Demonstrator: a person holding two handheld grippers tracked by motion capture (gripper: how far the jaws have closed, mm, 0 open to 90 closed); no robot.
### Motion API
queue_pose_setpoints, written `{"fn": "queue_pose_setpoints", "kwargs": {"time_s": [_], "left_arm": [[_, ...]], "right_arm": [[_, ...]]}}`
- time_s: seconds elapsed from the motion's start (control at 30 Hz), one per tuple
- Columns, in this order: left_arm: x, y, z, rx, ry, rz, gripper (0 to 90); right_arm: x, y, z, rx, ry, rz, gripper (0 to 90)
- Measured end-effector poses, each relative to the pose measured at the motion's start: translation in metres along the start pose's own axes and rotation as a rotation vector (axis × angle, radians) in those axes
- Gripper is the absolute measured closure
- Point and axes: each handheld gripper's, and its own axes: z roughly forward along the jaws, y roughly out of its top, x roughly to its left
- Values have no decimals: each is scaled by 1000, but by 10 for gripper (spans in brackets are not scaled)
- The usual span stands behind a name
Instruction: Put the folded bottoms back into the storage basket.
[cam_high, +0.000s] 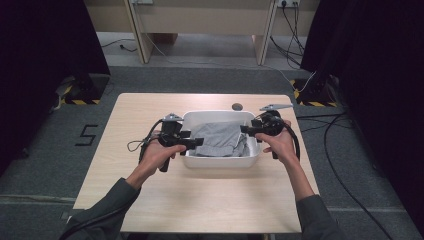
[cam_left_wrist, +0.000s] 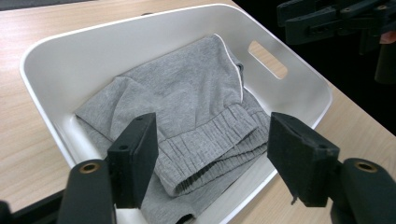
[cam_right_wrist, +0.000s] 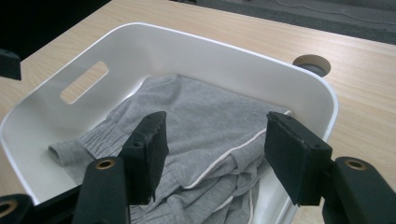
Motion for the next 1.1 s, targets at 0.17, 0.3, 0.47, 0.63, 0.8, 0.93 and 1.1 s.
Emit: {"fn": "queue_pose_setpoints", "kwargs": {"time_s": [0.17, 0.3, 0.47, 0.63, 0.8, 0.93, 1.1], "left_arm": [[-3, -3, -3, 0, -3, 7, 287], [-7, -5, -7, -9, -9, 6, 235], [-11, -6, -13, -19, -19, 20, 187], [-15, -9, -16, -22, -30, 29, 167], [-19, -11, -21, -26, -39, 45, 165], [-23, -11, -25, -31, -49, 52, 166], [-27, -14, -28, -32, -53, 60, 168]], "right_arm": [[9, -1, -7, -25, 11, -23, 399], [16, -3, -13, -43, 11, -41, 392], [20, -5, -19, -55, 7, -43, 386], [20, -8, -23, -61, -7, -35, 381], [20, -11, -27, -76, -6, -33, 380], [22, -13, -31, -81, -1, -31, 380], [24, -16, -37, -93, -3, -31, 380]]}}
